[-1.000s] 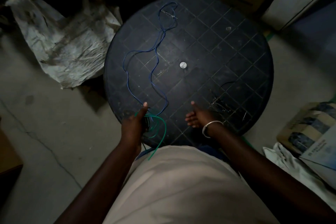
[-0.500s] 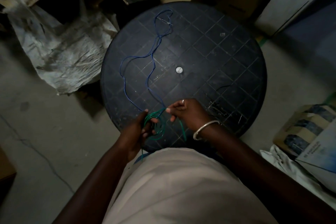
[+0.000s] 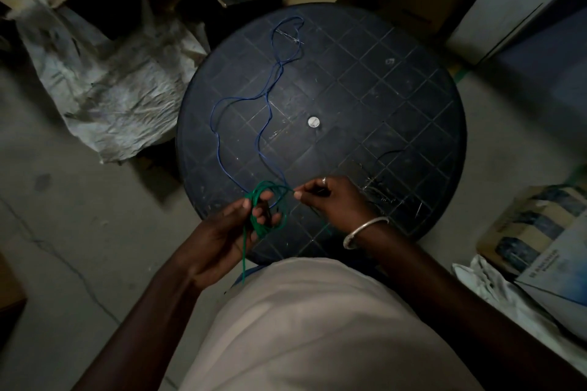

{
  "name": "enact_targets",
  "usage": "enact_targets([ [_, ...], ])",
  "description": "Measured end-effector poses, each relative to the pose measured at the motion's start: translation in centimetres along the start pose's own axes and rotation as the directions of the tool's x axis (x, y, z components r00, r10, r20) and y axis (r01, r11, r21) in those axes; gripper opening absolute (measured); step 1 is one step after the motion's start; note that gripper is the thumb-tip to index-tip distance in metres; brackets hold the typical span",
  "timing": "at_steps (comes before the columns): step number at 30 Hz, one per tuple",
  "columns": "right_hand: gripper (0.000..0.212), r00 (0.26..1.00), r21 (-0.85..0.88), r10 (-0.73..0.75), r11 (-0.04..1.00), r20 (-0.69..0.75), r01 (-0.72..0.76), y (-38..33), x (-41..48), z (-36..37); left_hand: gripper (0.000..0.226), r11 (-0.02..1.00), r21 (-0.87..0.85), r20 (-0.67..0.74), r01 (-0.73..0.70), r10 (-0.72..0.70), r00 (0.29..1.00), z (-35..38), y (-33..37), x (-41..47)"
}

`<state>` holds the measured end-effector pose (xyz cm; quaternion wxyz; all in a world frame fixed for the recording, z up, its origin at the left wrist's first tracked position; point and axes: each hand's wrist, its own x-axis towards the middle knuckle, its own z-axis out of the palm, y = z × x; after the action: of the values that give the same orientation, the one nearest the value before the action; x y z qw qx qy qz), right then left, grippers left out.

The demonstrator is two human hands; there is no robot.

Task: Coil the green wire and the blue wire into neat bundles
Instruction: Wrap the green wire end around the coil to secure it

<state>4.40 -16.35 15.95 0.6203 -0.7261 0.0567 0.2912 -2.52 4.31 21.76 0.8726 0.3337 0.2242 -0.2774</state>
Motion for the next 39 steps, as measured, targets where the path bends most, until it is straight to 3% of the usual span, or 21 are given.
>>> enact_targets([
  [7,0.009,0.996,0.040,0.084,0.996,0.028,-0.085,0.4,0.2,-0.4,0.022,0.993,0.098,-0.222,-0.071,0.091,0.971,-0.1,-1.1,0.9],
  [10,0.008,0.987,0.147,0.151,0.977,0.052,-0.157,0.9,0.3,-0.6,0.025,0.993,0.089,-0.257,-0.082,0.102,0.961,-0.3,-1.2,1.2],
  [14,0.005,0.948,0.247,0.221,0.929,0.230,-0.277,1.7,0.3,-0.9,0.033,0.993,-0.094,-0.271,-0.075,0.047,0.961,0.2,-1.5,1.0],
  [17,0.013,0.912,0.273,0.299,0.886,0.279,-0.374,3.2,0.9,-1.5,0.039,0.999,-0.029,-0.422,-0.043,0.027,0.906,0.4,-2.0,1.2],
  [20,0.024,0.872,0.231,0.489,0.846,0.023,-0.480,8.3,3.2,-2.8,0.041,0.995,0.099,-0.503,-0.009,0.058,0.862,0.5,-2.4,1.4],
  [22,0.032,0.798,0.175,0.573,0.819,-0.188,-0.547,13.2,5.1,-4.1,0.035,0.978,0.208,-0.544,-0.002,0.117,0.831,0.6,-2.6,1.4],
  [25,0.040,0.747,0.026,0.576,0.798,-0.332,-0.603,23.9,9.2,-5.8,0.043,0.939,0.344,-0.593,-0.023,0.236,0.770,0.6,-3.1,1.3],
  [27,0.054,0.714,-0.099,0.569,0.750,-0.409,-0.654,24.3,9.5,-5.5,0.042,0.907,0.420,-0.623,-0.023,0.307,0.719,0.4,-3.3,1.2],
  [31,0.049,0.727,-0.231,0.475,0.735,-0.495,-0.638,20.8,8.6,-4.6,0.036,0.856,0.515,-0.610,-0.037,0.397,0.686,0.0,-3.8,1.0],
  [34,0.039,0.753,-0.323,0.433,0.713,-0.495,-0.622,21.6,9.3,-4.4,0.046,0.859,0.509,-0.611,-0.046,0.399,0.684,-0.7,-3.6,0.9],
  [36,0.037,0.767,-0.376,0.425,0.690,-0.481,-0.618,21.1,9.3,-4.4,0.037,0.885,0.464,-0.629,-0.039,0.360,0.689,-1.2,-3.2,0.9],
  [37,0.034,0.798,-0.404,0.387,0.709,-0.462,-0.578,20.3,8.9,-4.2,0.038,0.908,0.417,-0.638,-0.049,0.331,0.695,-1.2,-3.0,1.0],
  [39,0.017,0.830,-0.281,0.405,0.805,-0.383,-0.522,18.6,7.9,-3.5,0.038,0.949,0.302,-0.650,-0.090,0.274,0.709,-1.5,-2.7,1.3],
])
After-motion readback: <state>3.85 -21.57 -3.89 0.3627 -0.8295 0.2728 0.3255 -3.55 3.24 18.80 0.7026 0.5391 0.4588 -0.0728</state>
